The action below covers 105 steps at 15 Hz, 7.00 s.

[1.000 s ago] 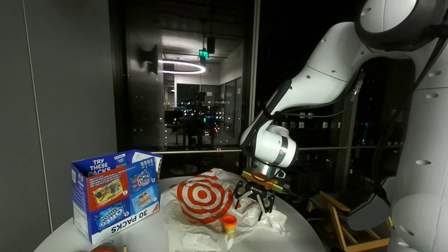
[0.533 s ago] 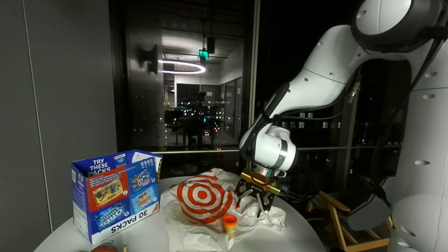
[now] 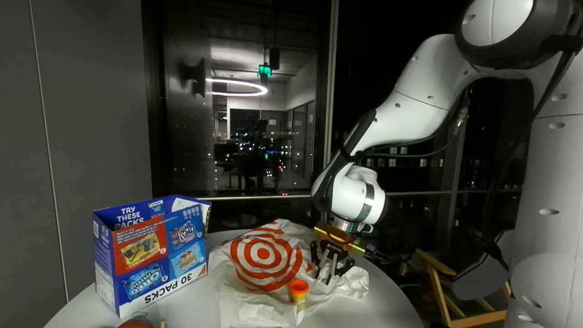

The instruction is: Open up the plastic and put the yellow container in the plastic

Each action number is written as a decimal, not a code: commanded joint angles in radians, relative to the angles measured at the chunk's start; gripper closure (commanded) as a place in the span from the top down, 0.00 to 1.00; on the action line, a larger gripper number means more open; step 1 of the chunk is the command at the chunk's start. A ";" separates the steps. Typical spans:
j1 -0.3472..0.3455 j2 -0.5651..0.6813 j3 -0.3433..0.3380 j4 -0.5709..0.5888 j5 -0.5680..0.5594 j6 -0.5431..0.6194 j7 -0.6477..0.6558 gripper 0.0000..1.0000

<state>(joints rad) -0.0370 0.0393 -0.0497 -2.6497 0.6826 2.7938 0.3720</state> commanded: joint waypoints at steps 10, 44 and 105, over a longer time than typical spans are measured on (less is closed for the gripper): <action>0.013 -0.112 0.019 -0.016 0.197 0.110 -0.140 0.07; -0.147 -0.396 -0.198 0.004 0.512 -0.935 -0.685 0.77; 0.344 -0.051 0.563 -0.095 0.060 0.358 -1.057 1.00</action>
<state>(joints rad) 0.3008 -0.0342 0.5046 -2.7618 0.7498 3.1245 -0.6886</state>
